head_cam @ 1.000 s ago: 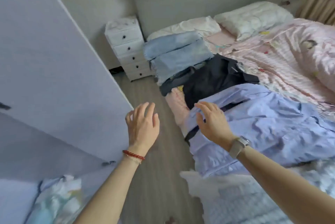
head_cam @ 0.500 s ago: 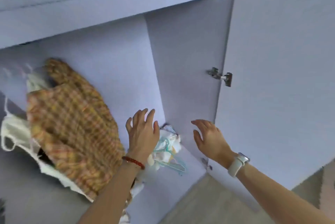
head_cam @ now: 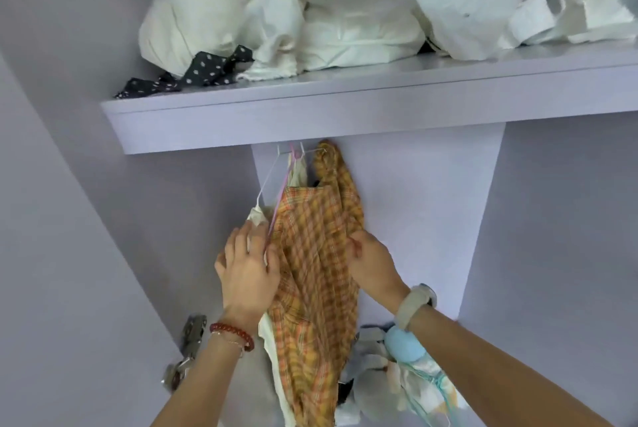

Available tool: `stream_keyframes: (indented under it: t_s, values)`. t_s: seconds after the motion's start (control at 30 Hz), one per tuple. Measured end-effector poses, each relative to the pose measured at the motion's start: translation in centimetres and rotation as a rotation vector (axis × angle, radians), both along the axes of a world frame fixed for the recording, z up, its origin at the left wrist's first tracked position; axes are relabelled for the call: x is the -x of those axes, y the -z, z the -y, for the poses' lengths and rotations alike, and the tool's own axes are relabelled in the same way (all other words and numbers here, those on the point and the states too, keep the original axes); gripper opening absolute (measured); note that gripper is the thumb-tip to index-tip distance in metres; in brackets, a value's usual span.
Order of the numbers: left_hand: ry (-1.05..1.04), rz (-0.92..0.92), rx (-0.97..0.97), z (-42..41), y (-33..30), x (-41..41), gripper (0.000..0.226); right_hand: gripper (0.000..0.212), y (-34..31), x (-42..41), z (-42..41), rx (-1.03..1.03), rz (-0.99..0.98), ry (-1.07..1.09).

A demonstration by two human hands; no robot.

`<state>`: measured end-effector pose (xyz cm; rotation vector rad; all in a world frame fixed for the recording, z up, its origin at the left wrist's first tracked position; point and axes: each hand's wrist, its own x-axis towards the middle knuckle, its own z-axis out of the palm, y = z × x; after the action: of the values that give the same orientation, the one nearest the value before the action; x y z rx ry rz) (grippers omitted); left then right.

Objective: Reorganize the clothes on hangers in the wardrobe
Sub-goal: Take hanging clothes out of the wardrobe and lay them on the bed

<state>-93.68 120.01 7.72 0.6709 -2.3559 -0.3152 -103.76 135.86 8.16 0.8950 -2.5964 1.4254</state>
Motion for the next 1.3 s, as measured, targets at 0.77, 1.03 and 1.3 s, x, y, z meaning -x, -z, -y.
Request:
stream_keyframes:
  t_s: [0.77,1.03,1.3]
  values:
    - [0.144,0.142,0.309,3.6,3.4,3.3,0.051,0.036,-0.9,4.2,5.6,-0.046,-0.134,0.21]
    - [0.131,0.187,0.23,3.6,3.2,3.0,0.054,0.042,-1.9,6.2,4.1,-0.212,-0.076,0.309]
    - [0.137,0.207,0.189,3.7,3.3,3.3,0.055,0.037,-2.4,6.9,3.1,-0.179,-0.256,0.453]
